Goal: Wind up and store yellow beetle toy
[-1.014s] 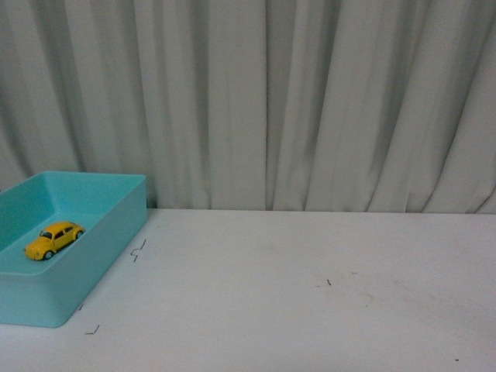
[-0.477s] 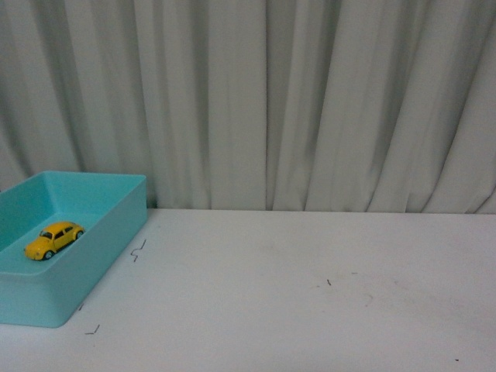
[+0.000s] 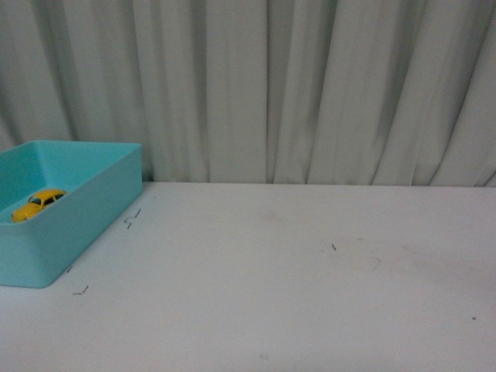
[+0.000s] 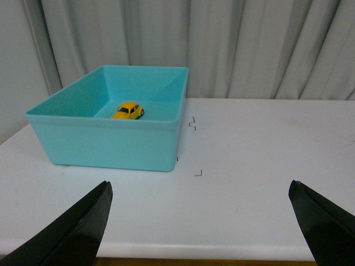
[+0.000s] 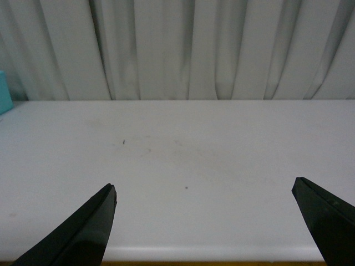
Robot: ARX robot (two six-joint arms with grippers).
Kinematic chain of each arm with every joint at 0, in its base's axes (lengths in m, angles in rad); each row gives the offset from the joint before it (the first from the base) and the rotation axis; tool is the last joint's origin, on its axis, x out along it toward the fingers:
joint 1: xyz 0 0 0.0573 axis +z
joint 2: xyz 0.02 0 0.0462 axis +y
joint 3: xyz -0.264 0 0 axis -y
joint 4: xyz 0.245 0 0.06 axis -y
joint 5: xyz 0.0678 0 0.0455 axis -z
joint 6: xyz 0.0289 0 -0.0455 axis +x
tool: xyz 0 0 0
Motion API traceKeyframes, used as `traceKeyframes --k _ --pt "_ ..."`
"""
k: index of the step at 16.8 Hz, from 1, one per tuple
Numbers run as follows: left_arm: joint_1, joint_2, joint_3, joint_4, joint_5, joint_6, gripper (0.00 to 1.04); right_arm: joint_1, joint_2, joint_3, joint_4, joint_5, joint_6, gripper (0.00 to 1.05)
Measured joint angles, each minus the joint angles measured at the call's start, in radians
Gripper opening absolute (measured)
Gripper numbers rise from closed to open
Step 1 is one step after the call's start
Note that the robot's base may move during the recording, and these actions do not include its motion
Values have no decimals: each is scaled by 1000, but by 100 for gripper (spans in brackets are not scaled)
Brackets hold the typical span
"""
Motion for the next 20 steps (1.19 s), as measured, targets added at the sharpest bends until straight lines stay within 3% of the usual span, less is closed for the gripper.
traceKeyframes --k 20 --pt "0 0 0 -2 -1 -2 98 0 0 0 -3 0 4 98"
